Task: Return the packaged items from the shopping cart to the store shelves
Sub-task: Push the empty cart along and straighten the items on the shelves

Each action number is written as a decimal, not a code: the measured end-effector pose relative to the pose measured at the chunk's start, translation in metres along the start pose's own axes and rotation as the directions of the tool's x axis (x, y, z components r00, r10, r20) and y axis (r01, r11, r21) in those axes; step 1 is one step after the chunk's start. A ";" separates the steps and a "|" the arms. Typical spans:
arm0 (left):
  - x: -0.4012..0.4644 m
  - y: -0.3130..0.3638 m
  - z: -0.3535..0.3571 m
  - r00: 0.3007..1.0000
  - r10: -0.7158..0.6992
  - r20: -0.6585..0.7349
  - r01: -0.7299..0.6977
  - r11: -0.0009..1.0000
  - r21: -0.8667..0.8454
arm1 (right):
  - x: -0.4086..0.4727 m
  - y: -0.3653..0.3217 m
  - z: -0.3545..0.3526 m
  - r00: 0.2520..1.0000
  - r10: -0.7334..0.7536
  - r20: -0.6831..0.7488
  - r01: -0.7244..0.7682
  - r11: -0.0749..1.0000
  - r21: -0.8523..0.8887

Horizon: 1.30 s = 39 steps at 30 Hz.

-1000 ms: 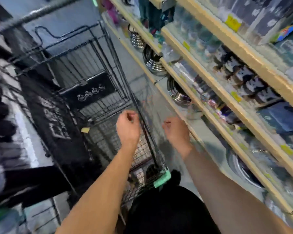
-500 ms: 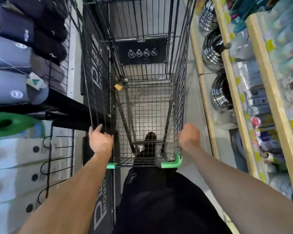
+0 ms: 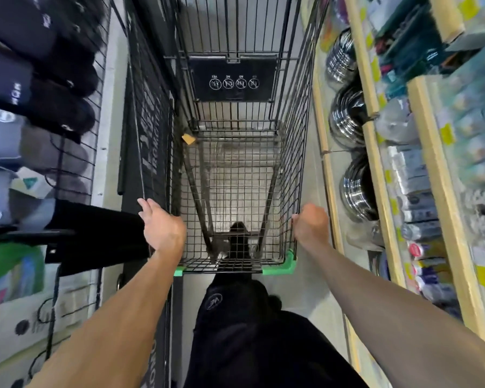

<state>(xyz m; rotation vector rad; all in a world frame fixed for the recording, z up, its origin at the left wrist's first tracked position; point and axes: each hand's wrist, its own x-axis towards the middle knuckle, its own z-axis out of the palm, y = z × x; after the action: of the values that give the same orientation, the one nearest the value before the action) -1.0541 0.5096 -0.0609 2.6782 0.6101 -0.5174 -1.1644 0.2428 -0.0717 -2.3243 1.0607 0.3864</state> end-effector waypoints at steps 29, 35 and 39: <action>0.348 0.276 -0.078 0.979 0.082 0.188 -0.106 0.987 0.123 | 0.306 -0.234 -0.077 0.998 0.048 -0.036 -0.053 0.988 -0.147; 0.370 0.346 -0.105 0.876 -0.021 0.481 -0.288 0.778 0.558 | 0.332 -0.261 -0.105 0.986 0.162 -0.030 -0.164 0.979 -0.125; 0.339 0.447 -0.111 0.636 -0.132 0.760 -0.563 0.594 0.575 | 0.333 -0.274 -0.138 0.976 0.209 -0.068 -0.200 0.973 0.113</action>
<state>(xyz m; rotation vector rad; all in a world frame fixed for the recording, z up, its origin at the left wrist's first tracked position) -0.5295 0.2919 0.0046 2.7321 -0.3663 -2.0852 -0.7363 0.1079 -0.0164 -2.1596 1.3330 0.3096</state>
